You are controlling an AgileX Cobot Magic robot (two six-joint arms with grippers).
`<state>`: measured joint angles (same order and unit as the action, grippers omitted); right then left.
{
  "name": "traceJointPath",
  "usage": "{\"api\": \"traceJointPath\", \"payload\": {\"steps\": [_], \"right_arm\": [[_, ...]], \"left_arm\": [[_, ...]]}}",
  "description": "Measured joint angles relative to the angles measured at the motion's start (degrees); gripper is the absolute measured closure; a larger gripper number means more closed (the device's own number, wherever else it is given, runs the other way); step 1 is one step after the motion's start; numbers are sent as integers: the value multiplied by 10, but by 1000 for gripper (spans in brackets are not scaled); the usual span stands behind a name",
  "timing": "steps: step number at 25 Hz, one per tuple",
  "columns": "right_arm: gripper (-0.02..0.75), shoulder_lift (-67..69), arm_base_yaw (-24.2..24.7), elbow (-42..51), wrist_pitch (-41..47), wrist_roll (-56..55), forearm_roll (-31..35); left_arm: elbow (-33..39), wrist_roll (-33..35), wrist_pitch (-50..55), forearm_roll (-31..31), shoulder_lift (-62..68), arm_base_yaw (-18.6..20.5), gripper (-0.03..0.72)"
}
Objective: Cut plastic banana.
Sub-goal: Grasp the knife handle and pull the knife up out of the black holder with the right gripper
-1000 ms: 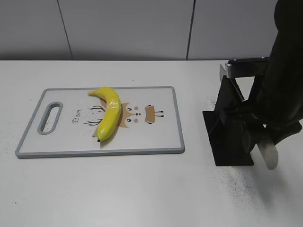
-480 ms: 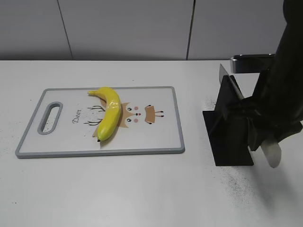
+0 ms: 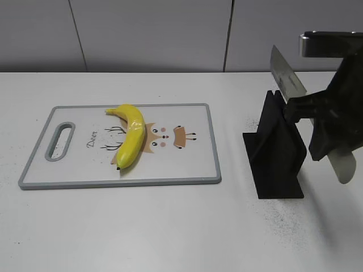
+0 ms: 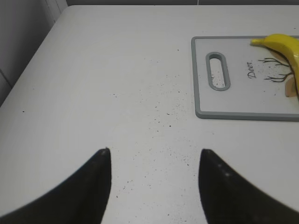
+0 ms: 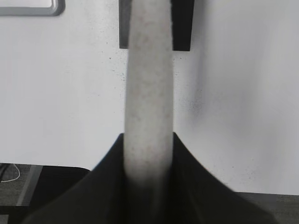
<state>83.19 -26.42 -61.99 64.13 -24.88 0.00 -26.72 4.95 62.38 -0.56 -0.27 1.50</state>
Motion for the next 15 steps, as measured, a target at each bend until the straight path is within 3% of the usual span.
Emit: {"api": "traceJointPath", "payload": {"steps": [6, 12, 15], "right_arm": [[577, -17, 0, -51, 41, 27, -7], [577, -17, 0, -118, 56, 196, -9], [577, -13, 0, -146, 57, 287, -10]], "left_arm": [[0, 0, 0, 0, 0, 0, 133], [0, 1, -2, -1, 0, 0, 133], [-8, 37, -19, -14, 25, 0, 133]]}}
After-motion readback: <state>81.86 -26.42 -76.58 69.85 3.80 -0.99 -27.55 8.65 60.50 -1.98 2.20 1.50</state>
